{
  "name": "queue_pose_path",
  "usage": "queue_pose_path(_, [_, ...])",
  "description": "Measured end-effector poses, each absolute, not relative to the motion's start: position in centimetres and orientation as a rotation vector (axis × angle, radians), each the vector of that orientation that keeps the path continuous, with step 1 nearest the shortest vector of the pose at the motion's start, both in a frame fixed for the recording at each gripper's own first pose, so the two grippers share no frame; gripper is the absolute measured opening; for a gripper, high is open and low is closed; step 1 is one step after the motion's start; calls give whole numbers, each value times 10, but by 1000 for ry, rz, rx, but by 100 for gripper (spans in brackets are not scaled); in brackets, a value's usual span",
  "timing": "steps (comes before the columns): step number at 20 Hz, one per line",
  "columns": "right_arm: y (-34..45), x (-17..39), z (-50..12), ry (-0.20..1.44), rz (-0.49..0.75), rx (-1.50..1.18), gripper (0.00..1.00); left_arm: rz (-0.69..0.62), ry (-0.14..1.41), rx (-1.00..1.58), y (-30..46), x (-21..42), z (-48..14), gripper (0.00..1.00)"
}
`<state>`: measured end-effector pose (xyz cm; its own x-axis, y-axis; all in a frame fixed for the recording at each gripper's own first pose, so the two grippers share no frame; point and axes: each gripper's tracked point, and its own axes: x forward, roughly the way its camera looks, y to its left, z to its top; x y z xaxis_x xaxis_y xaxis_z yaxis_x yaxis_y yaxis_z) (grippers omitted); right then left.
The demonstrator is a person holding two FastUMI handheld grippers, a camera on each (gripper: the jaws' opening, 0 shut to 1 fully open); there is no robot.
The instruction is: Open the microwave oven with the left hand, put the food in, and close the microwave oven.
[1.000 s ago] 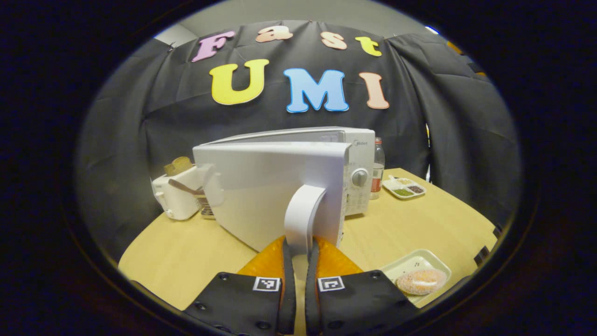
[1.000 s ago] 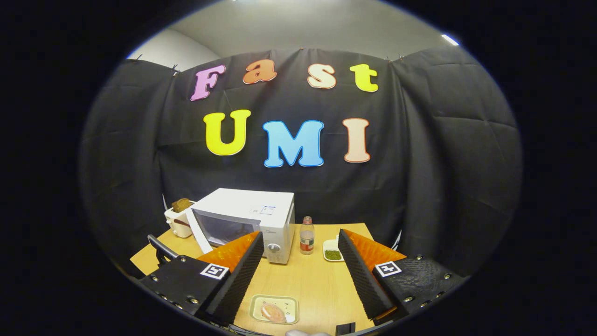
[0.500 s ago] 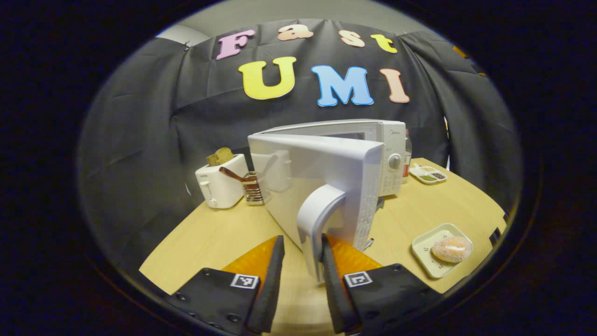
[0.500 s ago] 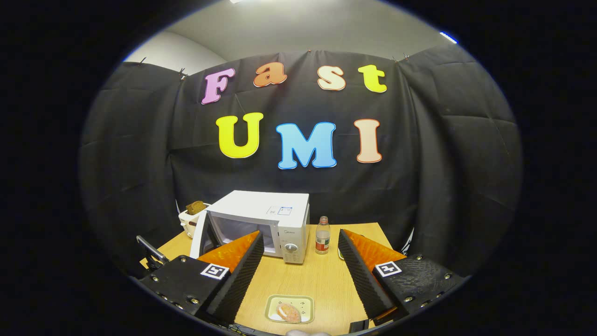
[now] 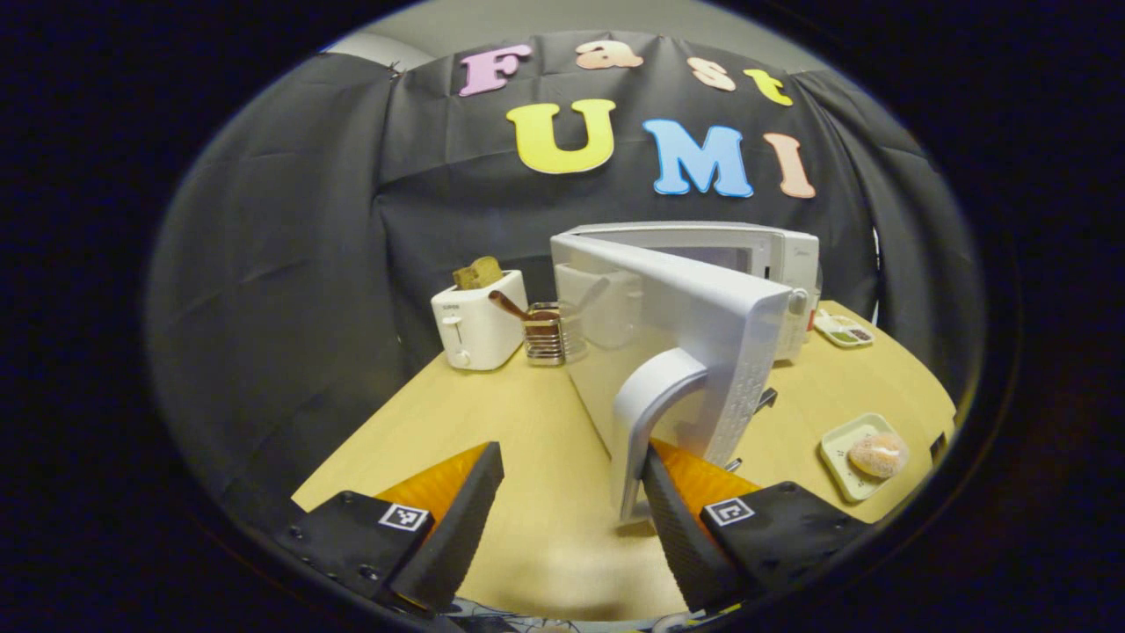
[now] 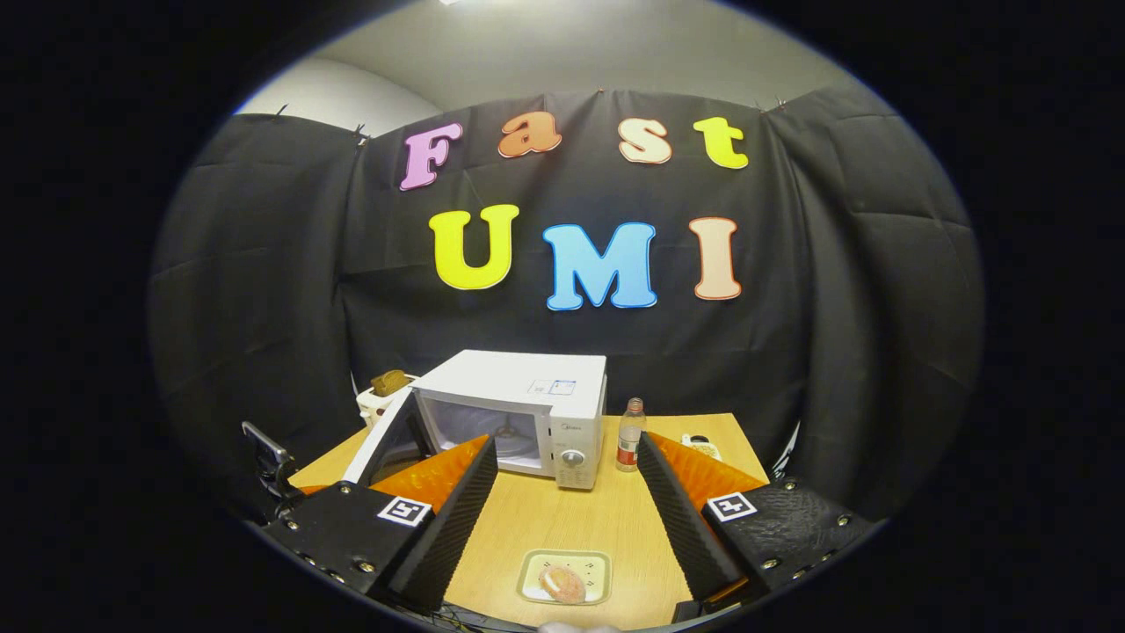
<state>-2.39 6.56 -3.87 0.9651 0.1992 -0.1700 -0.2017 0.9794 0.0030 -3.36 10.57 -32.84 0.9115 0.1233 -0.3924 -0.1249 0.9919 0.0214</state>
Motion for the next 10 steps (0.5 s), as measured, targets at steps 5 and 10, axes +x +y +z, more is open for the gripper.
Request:
queue_pose_path(5, [85,-25,-48,194,249,-8,98,210,394,43,162,-63,-323,100])
queue_pose_path(10, [98,-26,-57,202,274,-8,98,298,364,47,209,-68,-309,95])
